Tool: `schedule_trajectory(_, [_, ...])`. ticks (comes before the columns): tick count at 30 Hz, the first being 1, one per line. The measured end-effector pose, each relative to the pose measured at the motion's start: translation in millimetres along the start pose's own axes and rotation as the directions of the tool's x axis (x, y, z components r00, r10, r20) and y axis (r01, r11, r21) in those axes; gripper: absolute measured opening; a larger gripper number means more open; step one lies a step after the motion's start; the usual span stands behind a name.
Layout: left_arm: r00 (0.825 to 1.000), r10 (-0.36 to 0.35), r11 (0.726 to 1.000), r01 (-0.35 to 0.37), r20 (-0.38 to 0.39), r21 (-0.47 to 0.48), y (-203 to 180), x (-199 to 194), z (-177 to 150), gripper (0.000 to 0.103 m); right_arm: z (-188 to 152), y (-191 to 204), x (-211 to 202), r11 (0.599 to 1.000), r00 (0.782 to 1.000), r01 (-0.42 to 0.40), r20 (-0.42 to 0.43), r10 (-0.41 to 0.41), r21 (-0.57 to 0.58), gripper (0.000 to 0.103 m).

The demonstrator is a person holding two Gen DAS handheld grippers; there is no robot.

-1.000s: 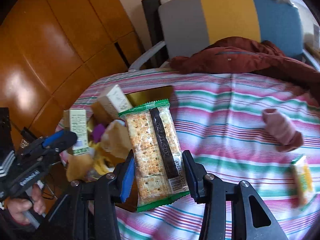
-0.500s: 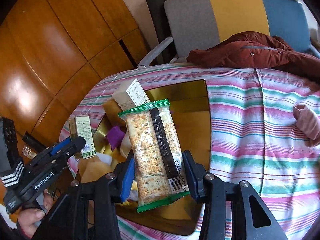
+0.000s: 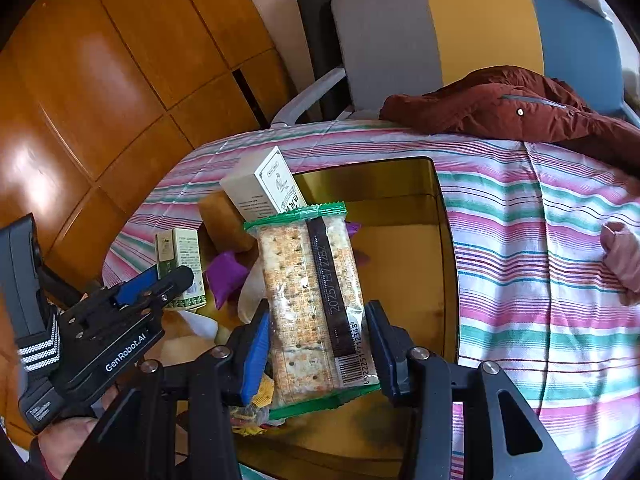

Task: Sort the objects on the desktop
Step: 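Open both grippers to drop the tea box and cracker packet into the tray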

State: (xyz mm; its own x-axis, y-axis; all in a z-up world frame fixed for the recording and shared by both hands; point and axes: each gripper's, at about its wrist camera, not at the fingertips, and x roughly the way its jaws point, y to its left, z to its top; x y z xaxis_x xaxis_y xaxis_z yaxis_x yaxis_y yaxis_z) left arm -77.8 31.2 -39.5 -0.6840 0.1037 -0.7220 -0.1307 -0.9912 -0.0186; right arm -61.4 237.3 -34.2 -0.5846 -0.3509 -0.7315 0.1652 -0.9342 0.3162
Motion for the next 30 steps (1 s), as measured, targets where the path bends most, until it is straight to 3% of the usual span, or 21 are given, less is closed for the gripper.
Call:
schedule_trajectory(4, [1.000, 0.000, 1.000, 0.000, 0.002, 0.013, -5.2, 0.1, -0.8, 0.036, -1.3, 1.5, -2.0, 1.000, 1.000, 0.012, 0.009, -0.012, -0.010, 0.049])
schedule_trajectory(14, [0.999, 0.041, 0.999, -0.041, 0.023, 0.024, -10.5, -12.0, -1.3, 0.058, -9.3, 14.0, -15.1, 0.999, 0.999, 0.006, 0.032, -0.004, -0.044, 0.059])
schedule_trajectory(30, [0.998, 0.054, 0.998, -0.055, 0.034, 0.037, -12.5, -32.6, -5.8, 0.058, -25.7, 0.4, -41.8, 1.000, 0.997, 0.028, 0.069, -0.028, 0.010, 0.073])
